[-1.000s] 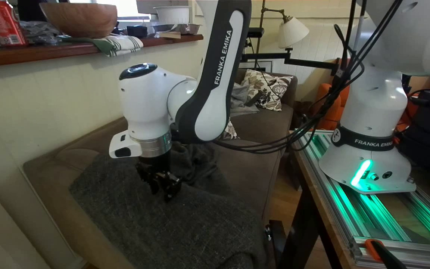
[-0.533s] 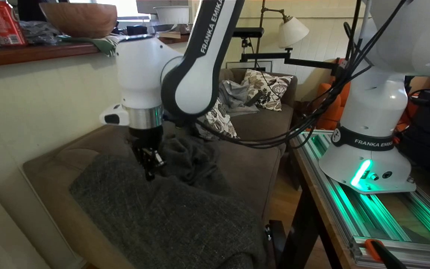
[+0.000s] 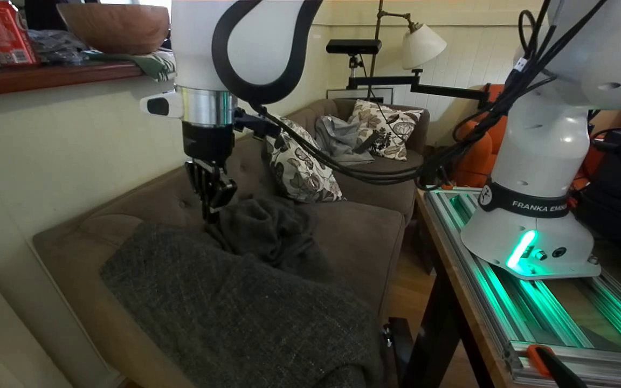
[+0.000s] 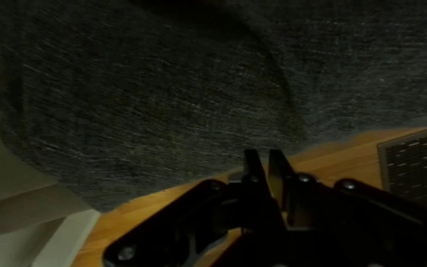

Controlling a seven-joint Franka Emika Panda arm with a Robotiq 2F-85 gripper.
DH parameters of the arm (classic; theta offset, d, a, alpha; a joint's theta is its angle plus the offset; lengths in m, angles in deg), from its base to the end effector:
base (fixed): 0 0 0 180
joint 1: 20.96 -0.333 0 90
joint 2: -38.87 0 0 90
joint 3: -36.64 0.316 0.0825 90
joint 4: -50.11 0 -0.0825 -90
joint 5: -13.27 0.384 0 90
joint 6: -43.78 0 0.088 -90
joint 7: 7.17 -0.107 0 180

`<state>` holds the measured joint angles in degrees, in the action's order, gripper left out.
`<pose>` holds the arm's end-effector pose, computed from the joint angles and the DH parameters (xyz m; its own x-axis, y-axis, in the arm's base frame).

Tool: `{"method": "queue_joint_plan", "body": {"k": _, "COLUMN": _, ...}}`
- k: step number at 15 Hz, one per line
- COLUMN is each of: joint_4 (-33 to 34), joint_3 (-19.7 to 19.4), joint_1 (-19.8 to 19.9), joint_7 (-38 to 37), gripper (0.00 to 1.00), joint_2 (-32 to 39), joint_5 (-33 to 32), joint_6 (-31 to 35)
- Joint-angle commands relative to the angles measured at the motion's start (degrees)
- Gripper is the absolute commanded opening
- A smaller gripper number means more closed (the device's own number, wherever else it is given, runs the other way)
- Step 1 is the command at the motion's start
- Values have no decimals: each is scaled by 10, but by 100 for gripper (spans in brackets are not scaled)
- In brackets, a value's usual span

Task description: Move the grey blanket off of the arm rest

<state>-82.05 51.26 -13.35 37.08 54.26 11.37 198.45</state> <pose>0.5361 0.0682 0.2455 0.6052 0.7854 0.1299 0.7861 -0.6153 0.0582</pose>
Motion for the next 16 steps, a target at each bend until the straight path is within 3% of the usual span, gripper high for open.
{"method": "queue_joint_plan", "body": {"k": 1, "joint_4": -22, "joint_3": 12, "joint_1": -22, "joint_7": 51, "gripper": 46, "joint_2": -1, "joint_5": 30, "joint_6": -16}}
{"method": "queue_joint_plan", "body": {"k": 8, "joint_4": -25, "joint_3": -86, "joint_1": -117, "joint_7": -52, "gripper": 96, "joint_2": 45, "joint_5": -169, "joint_6": 40}}
{"method": "queue_joint_plan", "body": {"k": 12, "joint_4": -6, "joint_3": -114, "joint_1": -146, "joint_7": -89, "gripper": 100, "joint_2": 97, "joint_5": -246, "joint_6": 61}}
{"method": "queue_joint_plan", "body": {"k": 16, "joint_4": 18, "joint_3": -114, "joint_1": -155, "joint_7": -96, "gripper": 100, "joint_2": 146, "joint_5": -266, "joint_6": 82}}
